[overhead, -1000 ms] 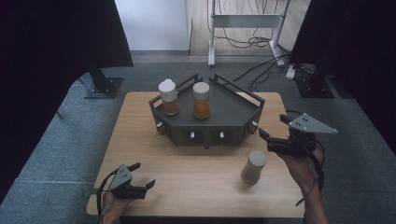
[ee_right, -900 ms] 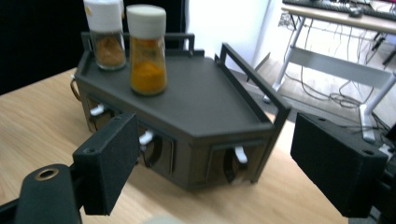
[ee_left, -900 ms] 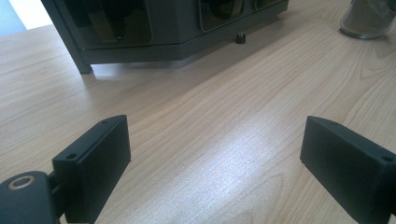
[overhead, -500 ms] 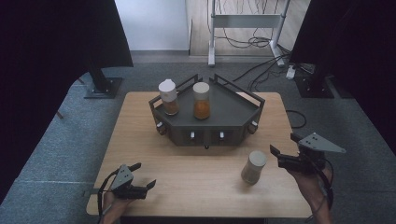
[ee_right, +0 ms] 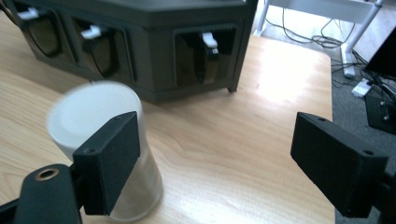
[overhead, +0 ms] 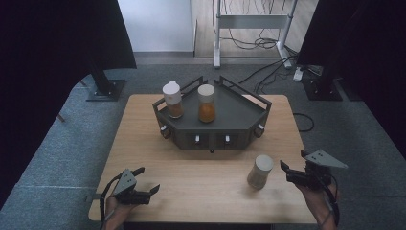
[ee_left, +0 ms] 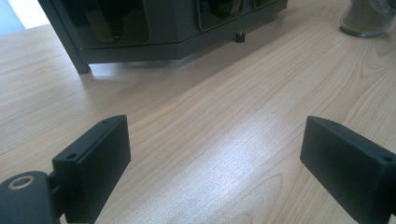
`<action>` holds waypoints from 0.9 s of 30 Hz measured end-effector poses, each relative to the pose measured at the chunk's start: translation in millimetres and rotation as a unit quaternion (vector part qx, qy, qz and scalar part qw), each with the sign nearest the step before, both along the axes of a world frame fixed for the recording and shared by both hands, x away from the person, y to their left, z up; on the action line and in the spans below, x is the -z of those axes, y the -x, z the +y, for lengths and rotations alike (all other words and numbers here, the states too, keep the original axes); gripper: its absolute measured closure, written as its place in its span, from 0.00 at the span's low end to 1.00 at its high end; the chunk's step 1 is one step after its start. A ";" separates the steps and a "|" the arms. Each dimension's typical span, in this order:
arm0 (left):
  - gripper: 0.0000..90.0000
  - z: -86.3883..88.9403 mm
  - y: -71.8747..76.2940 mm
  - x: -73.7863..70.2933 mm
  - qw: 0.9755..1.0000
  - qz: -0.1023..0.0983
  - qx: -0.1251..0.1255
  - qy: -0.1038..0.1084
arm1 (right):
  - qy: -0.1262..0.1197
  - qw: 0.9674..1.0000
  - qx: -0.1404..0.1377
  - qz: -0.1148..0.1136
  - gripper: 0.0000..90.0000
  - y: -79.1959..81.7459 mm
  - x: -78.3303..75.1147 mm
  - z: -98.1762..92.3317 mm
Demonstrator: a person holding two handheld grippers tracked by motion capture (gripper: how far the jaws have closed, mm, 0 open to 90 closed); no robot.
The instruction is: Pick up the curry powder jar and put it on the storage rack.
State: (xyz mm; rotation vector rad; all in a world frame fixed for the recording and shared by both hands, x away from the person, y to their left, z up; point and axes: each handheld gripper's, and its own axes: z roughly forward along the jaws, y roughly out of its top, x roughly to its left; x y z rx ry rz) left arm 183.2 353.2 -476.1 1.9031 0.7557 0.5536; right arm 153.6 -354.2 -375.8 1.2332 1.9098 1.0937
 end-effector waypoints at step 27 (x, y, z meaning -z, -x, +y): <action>0.09 1.5 2.2 0.2 1.000 -0.002 -0.003 -0.003 | 0.028 0.999 0.016 0.037 0.17 -14.0 63.5 9.0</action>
